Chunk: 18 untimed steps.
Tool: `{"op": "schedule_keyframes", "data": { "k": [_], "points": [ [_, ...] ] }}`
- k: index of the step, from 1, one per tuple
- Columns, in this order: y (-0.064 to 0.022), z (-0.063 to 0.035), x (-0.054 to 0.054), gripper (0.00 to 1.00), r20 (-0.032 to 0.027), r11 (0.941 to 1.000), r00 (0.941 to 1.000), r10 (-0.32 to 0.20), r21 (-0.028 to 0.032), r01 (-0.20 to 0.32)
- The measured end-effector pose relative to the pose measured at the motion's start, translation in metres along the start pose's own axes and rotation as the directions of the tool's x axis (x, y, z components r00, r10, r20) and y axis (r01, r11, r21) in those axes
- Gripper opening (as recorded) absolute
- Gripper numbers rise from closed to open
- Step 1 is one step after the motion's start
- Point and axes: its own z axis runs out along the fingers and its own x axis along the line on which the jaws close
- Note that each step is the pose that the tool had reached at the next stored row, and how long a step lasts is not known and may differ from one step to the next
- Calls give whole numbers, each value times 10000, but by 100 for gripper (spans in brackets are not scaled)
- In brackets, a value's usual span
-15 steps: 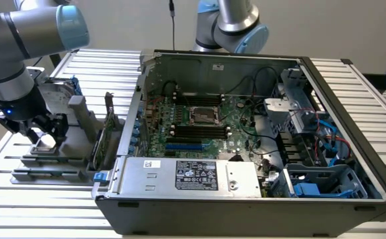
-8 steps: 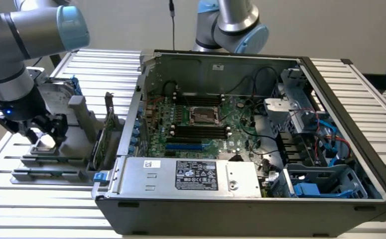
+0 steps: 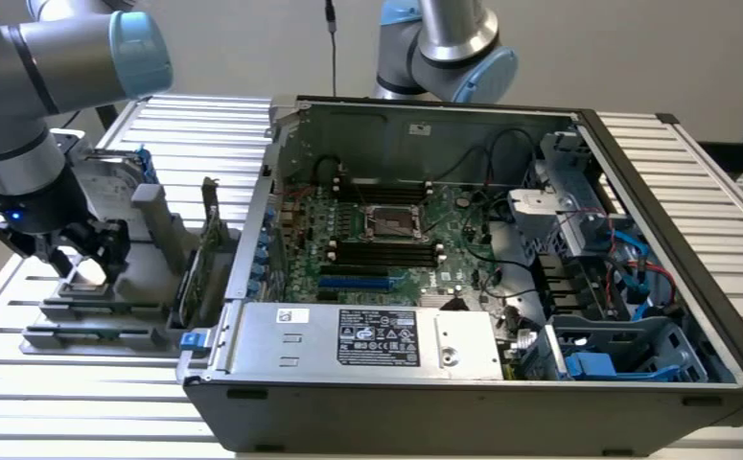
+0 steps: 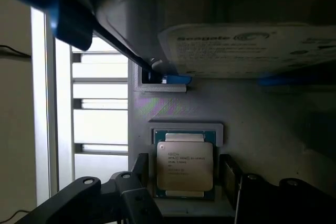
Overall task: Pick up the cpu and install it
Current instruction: 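Pick up the cpu and move it towards the insertion slot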
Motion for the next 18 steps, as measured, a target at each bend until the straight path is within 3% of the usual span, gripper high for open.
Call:
{"op": "schedule_keyframes", "data": {
  "k": [10, 18],
  "points": [
    [-1, -6, -7, 65, -4, 10000, 10000, 2, 25, -2],
    [-1, -5, -15, 65, -2, 9999, 10000, 9, 131, -9]
  ]
}}
